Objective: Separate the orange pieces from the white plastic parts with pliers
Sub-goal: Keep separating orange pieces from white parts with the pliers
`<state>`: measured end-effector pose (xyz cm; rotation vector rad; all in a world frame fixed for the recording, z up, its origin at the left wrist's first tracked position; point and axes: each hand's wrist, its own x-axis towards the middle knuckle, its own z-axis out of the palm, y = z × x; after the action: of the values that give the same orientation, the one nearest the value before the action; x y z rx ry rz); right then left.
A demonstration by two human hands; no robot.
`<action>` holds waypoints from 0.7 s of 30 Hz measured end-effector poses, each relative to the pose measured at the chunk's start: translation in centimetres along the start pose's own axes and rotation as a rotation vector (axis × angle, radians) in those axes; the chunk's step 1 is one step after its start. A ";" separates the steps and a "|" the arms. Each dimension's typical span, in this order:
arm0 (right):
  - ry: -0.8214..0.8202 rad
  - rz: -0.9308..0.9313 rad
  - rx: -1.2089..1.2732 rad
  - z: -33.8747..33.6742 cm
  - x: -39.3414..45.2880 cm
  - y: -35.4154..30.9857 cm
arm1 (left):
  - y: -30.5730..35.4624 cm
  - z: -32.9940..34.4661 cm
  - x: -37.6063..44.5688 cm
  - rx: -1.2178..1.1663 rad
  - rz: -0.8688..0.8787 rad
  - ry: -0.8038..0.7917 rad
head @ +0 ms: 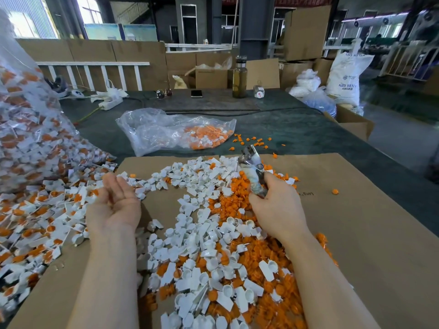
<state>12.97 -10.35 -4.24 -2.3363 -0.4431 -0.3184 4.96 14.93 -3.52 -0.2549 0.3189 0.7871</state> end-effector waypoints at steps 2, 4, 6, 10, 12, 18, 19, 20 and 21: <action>-0.006 0.012 -0.015 0.0 0.0 0.1 | 0.1 0.0 0.2 -0.040 0.016 -0.029; -0.003 0.016 -0.019 0.1 0.0 0.1 | -0.1 -0.1 0.1 0.000 -0.012 -0.065; 0.010 0.000 -0.027 0.1 0.1 0.1 | -0.6 -0.1 -0.3 0.246 -0.054 -0.123; -0.010 -0.071 -0.076 0.3 -0.1 -0.1 | -3.0 0.0 -2.2 1.202 -0.047 -0.386; -0.059 -0.120 -0.104 0.3 -0.2 -0.3 | -4.4 -0.3 -3.4 1.522 -0.102 -0.552; -0.167 -0.247 -0.097 0.5 -0.6 -1.0 | -7.0 -1.7 -5.0 1.657 -0.293 -0.825; -0.182 -0.253 -0.095 0.5 -0.7 -1.1 | -7.0 -1.8 -4.9 1.622 -0.315 -0.830; -0.194 -0.258 -0.091 0.5 -0.7 -1.1 | -7.1 -1.9 -4.8 1.595 -0.332 -0.832; -0.205 -0.260 -0.083 0.5 -0.7 -1.1 | -7.1 -1.9 -4.8 1.570 -0.347 -0.830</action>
<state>11.96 -9.40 -4.20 -2.4044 -0.8527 -0.2228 6.60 6.34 -2.79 1.4266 0.0233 0.0831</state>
